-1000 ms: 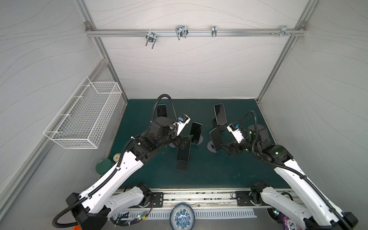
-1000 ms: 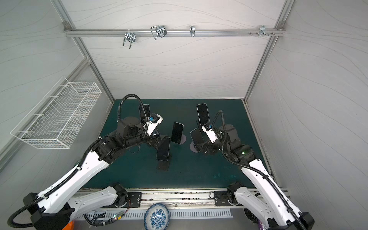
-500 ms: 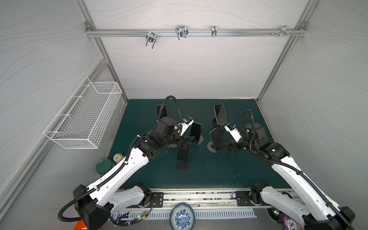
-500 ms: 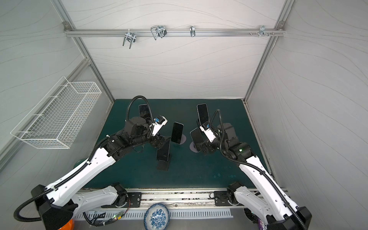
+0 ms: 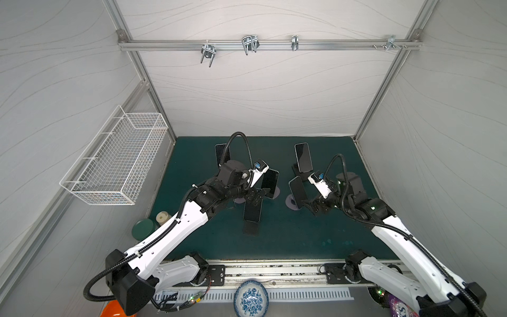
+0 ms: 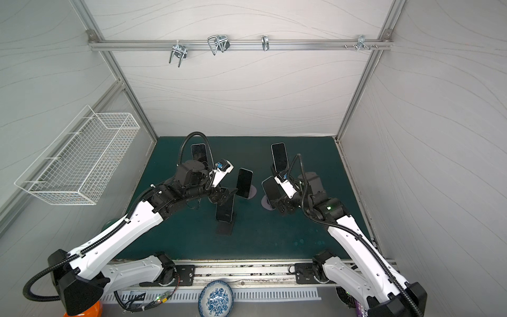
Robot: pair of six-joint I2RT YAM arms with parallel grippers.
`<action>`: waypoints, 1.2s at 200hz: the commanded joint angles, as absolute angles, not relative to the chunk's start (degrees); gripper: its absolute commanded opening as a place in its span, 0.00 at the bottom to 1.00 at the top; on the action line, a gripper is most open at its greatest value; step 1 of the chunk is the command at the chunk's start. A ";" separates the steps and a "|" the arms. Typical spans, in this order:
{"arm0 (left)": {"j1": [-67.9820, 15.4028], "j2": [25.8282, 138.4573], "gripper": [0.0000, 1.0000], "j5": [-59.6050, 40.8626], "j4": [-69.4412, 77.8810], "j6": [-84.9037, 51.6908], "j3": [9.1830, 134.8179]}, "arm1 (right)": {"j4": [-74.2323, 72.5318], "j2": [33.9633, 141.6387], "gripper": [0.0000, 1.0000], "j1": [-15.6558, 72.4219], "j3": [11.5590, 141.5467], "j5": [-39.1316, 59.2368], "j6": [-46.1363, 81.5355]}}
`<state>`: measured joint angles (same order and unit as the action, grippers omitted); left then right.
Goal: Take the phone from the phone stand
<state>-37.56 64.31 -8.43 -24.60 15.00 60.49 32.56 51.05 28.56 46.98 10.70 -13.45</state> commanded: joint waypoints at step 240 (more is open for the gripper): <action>-40.83 68.84 0.94 -13.91 -23.97 14.36 64.70 | 33.75 48.60 0.85 22.06 44.95 15.98 -11.87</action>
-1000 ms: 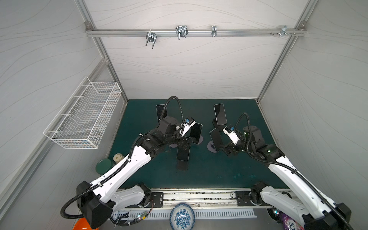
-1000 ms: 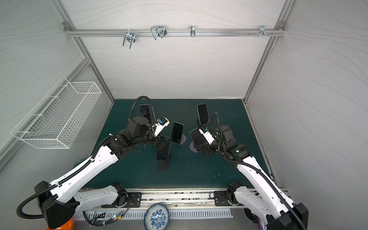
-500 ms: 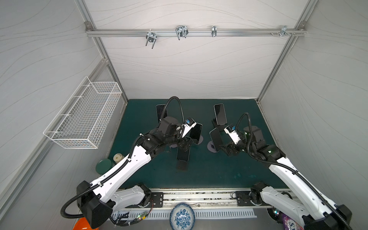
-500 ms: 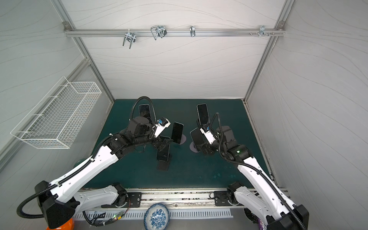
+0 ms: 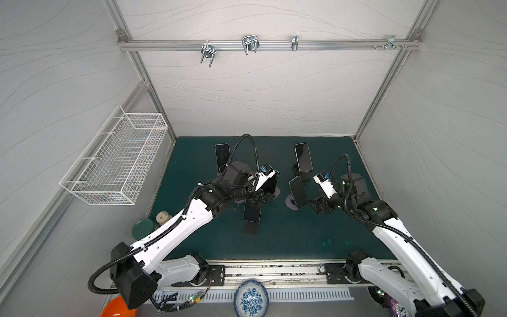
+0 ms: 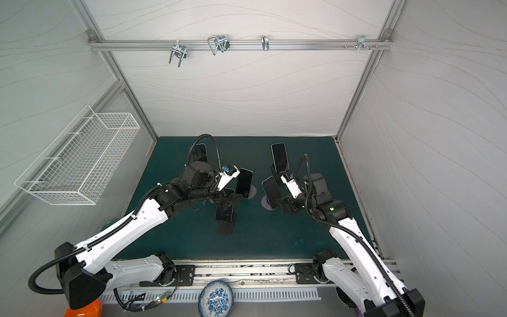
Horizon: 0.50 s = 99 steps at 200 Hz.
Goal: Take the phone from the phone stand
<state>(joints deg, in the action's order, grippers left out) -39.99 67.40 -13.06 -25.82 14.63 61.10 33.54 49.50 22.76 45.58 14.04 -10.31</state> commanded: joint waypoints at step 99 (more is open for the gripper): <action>-43.82 71.77 0.93 -9.15 -23.54 13.19 66.53 | 19.69 59.48 0.97 21.97 42.45 14.42 -12.94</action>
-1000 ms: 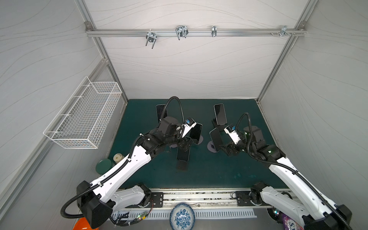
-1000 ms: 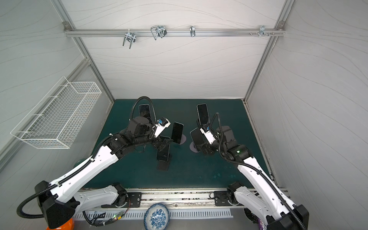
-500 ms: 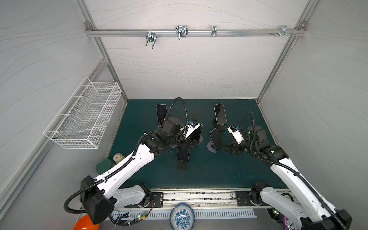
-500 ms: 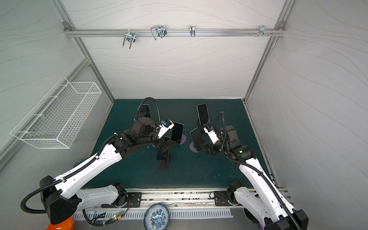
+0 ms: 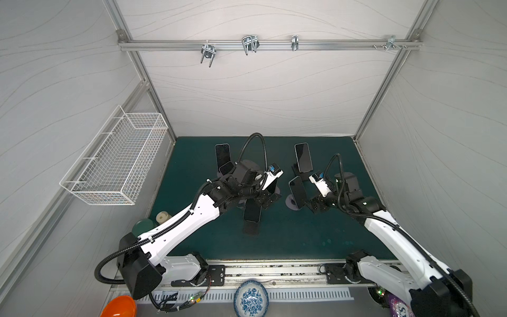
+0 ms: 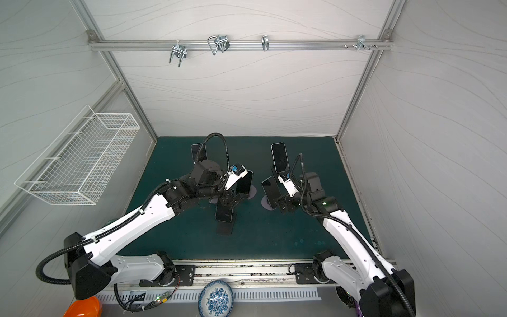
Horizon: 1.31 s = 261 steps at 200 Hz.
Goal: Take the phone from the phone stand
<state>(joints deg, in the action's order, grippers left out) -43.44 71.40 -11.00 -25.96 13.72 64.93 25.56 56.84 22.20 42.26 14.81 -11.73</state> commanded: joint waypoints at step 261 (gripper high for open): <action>-43.78 72.85 0.94 -3.80 -20.55 19.16 65.79 | 9.63 73.83 0.99 26.72 45.22 11.88 -16.88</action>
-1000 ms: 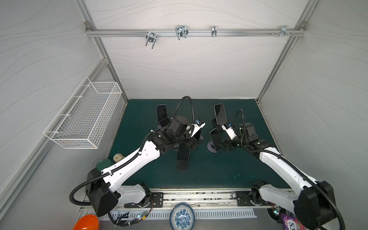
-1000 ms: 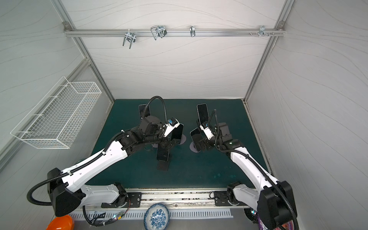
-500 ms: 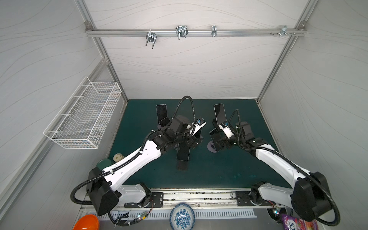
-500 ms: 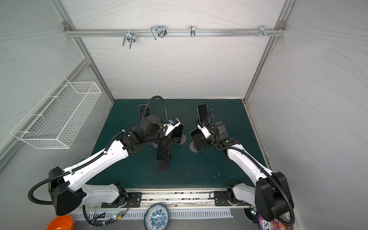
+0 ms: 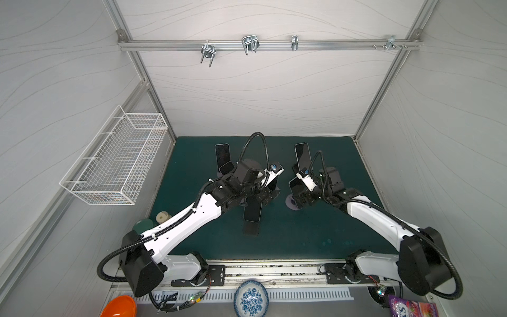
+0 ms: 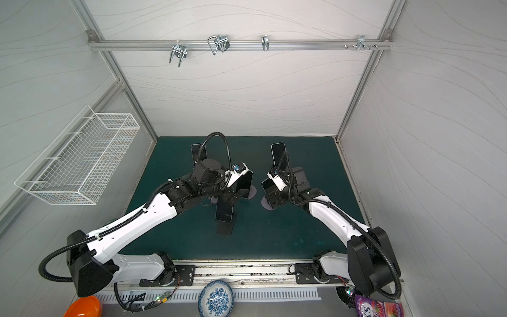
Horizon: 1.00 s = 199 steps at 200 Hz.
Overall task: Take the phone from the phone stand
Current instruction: 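Close the right gripper on the top edge of the mint-green phone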
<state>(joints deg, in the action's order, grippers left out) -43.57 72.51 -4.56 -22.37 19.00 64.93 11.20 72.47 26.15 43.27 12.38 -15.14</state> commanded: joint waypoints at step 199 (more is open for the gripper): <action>-43.78 73.91 0.94 -2.90 -20.92 19.59 66.67 | 6.84 80.14 0.96 28.56 46.93 9.93 -14.74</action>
<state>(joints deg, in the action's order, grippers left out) -43.59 73.30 -3.38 -22.39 18.90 64.93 7.29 79.81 28.16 46.02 9.78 -14.37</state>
